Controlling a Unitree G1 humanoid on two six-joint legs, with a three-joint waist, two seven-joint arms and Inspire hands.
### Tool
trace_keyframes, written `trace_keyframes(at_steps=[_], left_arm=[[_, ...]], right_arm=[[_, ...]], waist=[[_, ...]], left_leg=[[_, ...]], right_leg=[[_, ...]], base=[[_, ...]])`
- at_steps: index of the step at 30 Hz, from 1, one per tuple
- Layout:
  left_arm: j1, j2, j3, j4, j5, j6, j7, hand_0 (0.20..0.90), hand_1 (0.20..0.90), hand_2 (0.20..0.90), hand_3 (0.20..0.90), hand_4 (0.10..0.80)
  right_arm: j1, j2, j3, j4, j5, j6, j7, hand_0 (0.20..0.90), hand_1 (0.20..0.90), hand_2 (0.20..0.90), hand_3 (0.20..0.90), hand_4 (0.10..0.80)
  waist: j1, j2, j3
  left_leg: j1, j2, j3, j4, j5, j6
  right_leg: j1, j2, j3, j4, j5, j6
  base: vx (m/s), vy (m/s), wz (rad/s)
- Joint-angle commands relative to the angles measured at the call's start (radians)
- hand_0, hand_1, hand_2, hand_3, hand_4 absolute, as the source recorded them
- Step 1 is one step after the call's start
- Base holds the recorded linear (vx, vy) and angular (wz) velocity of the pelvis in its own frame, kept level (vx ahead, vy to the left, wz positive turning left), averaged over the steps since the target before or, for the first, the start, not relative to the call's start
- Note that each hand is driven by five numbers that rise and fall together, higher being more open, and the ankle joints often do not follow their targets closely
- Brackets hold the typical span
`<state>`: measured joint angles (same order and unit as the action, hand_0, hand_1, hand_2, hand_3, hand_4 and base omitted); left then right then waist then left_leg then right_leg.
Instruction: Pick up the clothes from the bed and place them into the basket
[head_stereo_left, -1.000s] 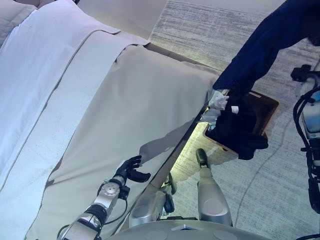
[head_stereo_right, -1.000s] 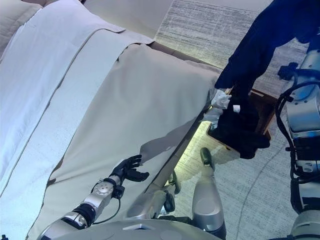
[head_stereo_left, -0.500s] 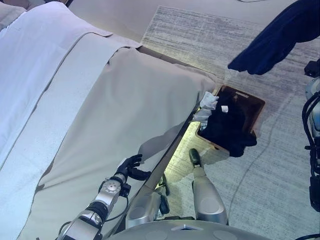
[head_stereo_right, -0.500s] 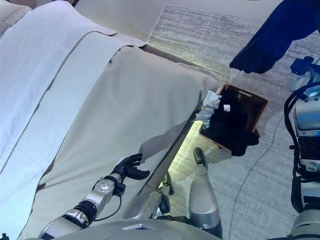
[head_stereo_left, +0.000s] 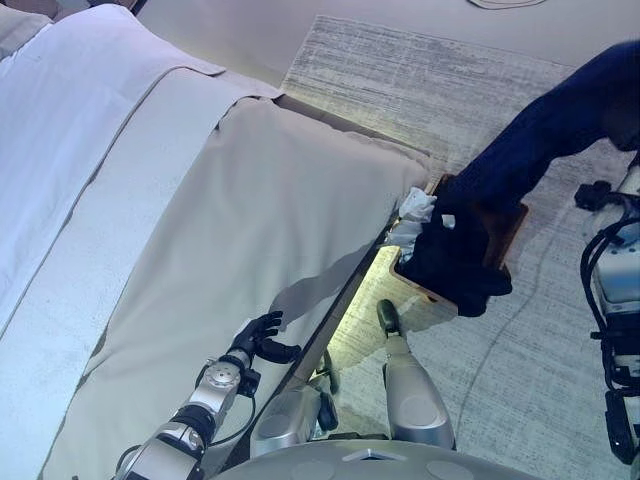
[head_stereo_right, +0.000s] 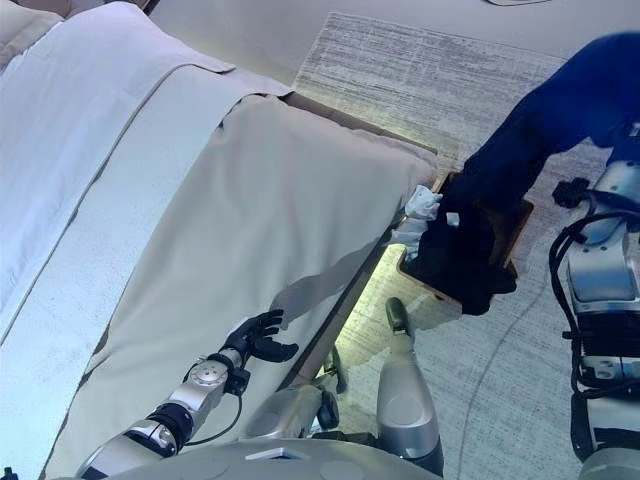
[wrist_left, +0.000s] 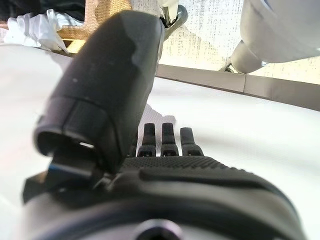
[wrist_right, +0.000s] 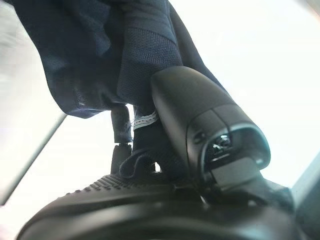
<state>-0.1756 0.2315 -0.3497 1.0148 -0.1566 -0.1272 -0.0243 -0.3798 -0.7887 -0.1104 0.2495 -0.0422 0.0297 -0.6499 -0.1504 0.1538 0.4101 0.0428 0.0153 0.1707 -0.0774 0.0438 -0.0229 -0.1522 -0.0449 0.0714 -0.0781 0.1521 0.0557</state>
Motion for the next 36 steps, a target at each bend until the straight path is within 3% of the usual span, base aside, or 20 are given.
trace_keyframes(at_steps=[1, 10, 14, 18, 22, 23, 24, 25, 26, 31, 36], left_arm=[[0.039, 0.043, 0.012, 0.057, -0.012, -0.032, 0.019, 0.900, 0.900, 0.900, 0.900, 0.800], [0.023, 0.038, -0.006, 0.041, -0.036, -0.070, 0.024, 0.900, 0.900, 0.900, 0.900, 0.800], [-0.001, 0.039, -0.034, 0.015, -0.086, -0.105, 0.032, 0.900, 0.900, 0.900, 0.900, 0.800], [-0.030, 0.050, -0.051, -0.030, -0.119, -0.117, 0.043, 0.900, 0.900, 0.900, 0.900, 0.800], [-0.045, 0.071, -0.071, -0.098, -0.149, -0.129, 0.057, 0.900, 0.900, 0.900, 0.900, 0.800], [-0.051, 0.075, -0.076, -0.114, -0.154, -0.133, 0.058, 0.900, 0.900, 0.900, 0.900, 0.800], [-0.053, 0.079, -0.086, -0.132, -0.162, -0.140, 0.060, 0.900, 0.900, 0.900, 0.900, 0.800], [-0.056, 0.082, -0.099, -0.156, -0.166, -0.145, 0.065, 0.900, 0.900, 0.900, 0.900, 0.800], [-0.057, 0.086, -0.110, -0.182, -0.168, -0.144, 0.074, 0.900, 0.900, 0.900, 0.900, 0.800], [-0.049, 0.122, -0.160, -0.281, -0.195, -0.123, 0.105, 0.900, 0.900, 0.900, 0.900, 0.800], [-0.038, 0.135, -0.170, -0.303, -0.206, -0.092, 0.105, 0.900, 0.900, 0.900, 0.900, 0.800]], right_arm=[[0.008, 0.024, 0.007, -0.011, -0.076, -0.076, -0.055, 0.300, 0.300, 0.300, 0.200, 0.100], [0.026, 0.079, 0.080, 0.207, -0.084, -0.060, -0.097, 0.300, 0.300, 0.300, 0.200, 0.100], [-0.044, 0.074, 0.129, 0.344, -0.077, -0.057, -0.138, 0.300, 0.300, 0.300, 0.200, 0.100], [-0.154, 0.062, 0.201, 0.484, -0.048, 0.024, -0.094, 0.300, 0.300, 0.300, 0.200, 0.100], [-0.279, 0.045, 0.267, 0.648, 0.002, 0.067, -0.054, 0.300, 0.300, 0.300, 0.200, 0.100], [-0.314, 0.042, 0.279, 0.691, 0.001, 0.071, -0.052, 0.328, 0.328, 0.328, 0.233, 0.133], [-0.347, 0.038, 0.293, 0.725, -0.007, 0.090, -0.057, 0.554, 0.554, 0.554, 0.496, 0.396], [-0.387, 0.025, 0.311, 0.759, -0.008, 0.105, -0.065, 0.641, 0.641, 0.641, 0.598, 0.498], [-0.424, 0.016, 0.324, 0.782, 0.002, 0.116, -0.070, 0.900, 0.900, 0.900, 0.900, 0.800], [-0.542, -0.015, 0.348, 0.815, 0.007, 0.127, -0.172, 0.900, 0.900, 0.900, 0.900, 0.800], [-0.546, -0.020, 0.340, 0.802, 0.020, 0.114, -0.214, 0.900, 0.900, 0.900, 0.900, 0.800]], waist=[[-0.020, -0.067, -0.102], [-0.008, -0.014, -0.027], [0.009, 0.033, 0.043], [0.032, 0.064, 0.102], [0.070, 0.091, 0.110], [0.080, 0.098, 0.110], [0.088, 0.104, 0.110], [0.099, 0.111, 0.110], [0.107, 0.117, 0.110], [0.142, 0.136, 0.110], [0.150, 0.128, 0.110]], left_leg=[[-0.062, 0.007, -0.071, 0.128, -0.107, -0.027], [-0.120, -0.014, -0.085, 0.156, -0.095, -0.020], [-0.194, -0.032, -0.100, 0.189, -0.076, -0.016], [-0.301, -0.054, -0.113, 0.244, -0.060, -0.006], [-0.455, -0.069, -0.121, 0.316, -0.054, 0.005], [-0.494, -0.074, -0.123, 0.339, -0.056, 0.009], [-0.535, -0.080, -0.125, 0.371, -0.065, 0.012], [-0.584, -0.084, -0.127, 0.401, -0.069, 0.016], [-0.629, -0.086, -0.127, 0.427, -0.072, 0.020], [-0.804, -0.086, -0.136, 0.522, -0.081, 0.037], [-0.844, -0.080, -0.147, 0.533, -0.074, 0.042]], right_leg=[[-0.017, -0.033, -0.044, 0.187, -0.158, -0.005], [-0.081, -0.055, -0.074, 0.257, -0.179, -0.013], [-0.161, -0.073, -0.095, 0.331, -0.193, -0.020], [-0.266, -0.082, -0.107, 0.412, -0.204, -0.026], [-0.409, -0.085, -0.114, 0.485, -0.209, -0.032], [-0.446, -0.087, -0.113, 0.503, -0.210, -0.034], [-0.485, -0.091, -0.115, 0.533, -0.219, -0.035], [-0.531, -0.092, -0.114, 0.557, -0.221, -0.037], [-0.573, -0.092, -0.115, 0.582, -0.224, -0.039], [-0.729, -0.068, -0.105, 0.695, -0.256, -0.050], [-0.762, -0.049, -0.096, 0.705, -0.251, -0.051]], base=[[0.000, 0.000, 0.00], [-0.016, 0.003, -0.02], [-0.070, 0.001, -0.01], [-0.073, -0.046, 0.00], [-0.089, -0.115, 0.03], [-0.068, -0.130, 0.04], [-0.069, -0.138, 0.10], [-0.080, -0.130, 0.19], [-0.105, -0.124, 0.31], [-0.054, -0.076, 0.28], [0.001, -0.014, 0.17]])
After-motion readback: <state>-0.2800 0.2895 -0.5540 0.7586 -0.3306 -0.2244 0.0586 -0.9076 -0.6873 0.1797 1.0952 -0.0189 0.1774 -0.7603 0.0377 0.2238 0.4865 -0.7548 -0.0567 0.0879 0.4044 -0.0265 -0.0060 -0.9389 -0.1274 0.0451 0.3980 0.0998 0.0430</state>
